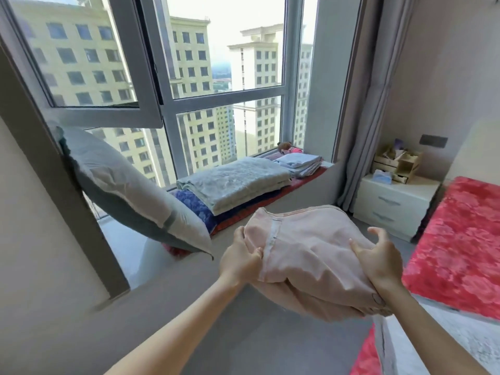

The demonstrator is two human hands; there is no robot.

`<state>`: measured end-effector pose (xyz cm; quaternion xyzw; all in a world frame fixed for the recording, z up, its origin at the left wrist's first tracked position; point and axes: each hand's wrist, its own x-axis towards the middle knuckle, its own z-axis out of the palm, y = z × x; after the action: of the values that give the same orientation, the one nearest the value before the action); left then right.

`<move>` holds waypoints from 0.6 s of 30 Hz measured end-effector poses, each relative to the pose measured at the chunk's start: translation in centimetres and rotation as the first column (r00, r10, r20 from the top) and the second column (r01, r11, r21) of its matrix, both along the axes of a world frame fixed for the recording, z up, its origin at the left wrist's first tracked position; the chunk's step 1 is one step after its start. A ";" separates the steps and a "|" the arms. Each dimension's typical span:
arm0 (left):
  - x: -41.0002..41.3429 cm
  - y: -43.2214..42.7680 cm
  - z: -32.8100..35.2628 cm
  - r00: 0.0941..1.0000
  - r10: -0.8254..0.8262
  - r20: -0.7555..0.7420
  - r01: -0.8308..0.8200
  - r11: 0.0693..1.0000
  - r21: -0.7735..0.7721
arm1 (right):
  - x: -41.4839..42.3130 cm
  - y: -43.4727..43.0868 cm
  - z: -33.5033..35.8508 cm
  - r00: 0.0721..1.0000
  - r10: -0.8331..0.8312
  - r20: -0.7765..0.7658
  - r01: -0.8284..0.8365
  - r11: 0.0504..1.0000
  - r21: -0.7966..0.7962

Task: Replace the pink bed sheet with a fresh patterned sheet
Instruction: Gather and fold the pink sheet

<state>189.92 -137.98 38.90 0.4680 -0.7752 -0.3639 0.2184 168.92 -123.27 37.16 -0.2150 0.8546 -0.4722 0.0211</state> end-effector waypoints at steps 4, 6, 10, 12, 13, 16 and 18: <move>-3.7 -10.5 -0.6 0.995 -0.065 -0.079 0.076 0.986 0.148 | -3.6 -9.7 -0.7 0.999 -0.037 0.011 0.037 0.999 -0.016; -6.2 -16.4 -0.9 0.993 -0.070 -0.093 0.084 0.984 0.157 | -5.7 -15.3 -1.2 0.998 -0.057 0.010 0.058 0.997 -0.053; -10.3 -25.8 -1.7 0.998 -0.066 -0.020 0.068 0.987 0.144 | -8.6 -23.6 -2.1 0.994 -0.104 0.012 0.105 0.993 -0.057; -12.5 -29.9 -2.2 0.997 -0.071 -0.014 0.072 0.983 0.167 | -10.4 -27.2 -2.9 0.992 -0.122 0.021 0.123 0.990 -0.066; -13.8 -31.9 -2.4 0.997 -0.075 -0.021 0.077 0.979 0.190 | -11.4 -29.1 -3.3 0.991 -0.132 0.025 0.133 0.988 -0.073; -18.3 -37.9 -3.7 0.995 -0.094 -0.035 0.099 0.973 0.210 | -15.1 -34.7 -4.4 0.986 -0.166 0.019 0.167 0.984 -0.062; -21.6 -41.6 -4.6 0.991 -0.126 -0.034 0.130 0.973 0.193 | -18.0 -38.0 -5.1 0.982 -0.188 0.024 0.189 0.981 -0.047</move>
<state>168.33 -179.62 34.28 0.4321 -0.7620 -0.4563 0.1560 150.90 -161.30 32.04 -0.1288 0.8590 -0.4950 -0.0205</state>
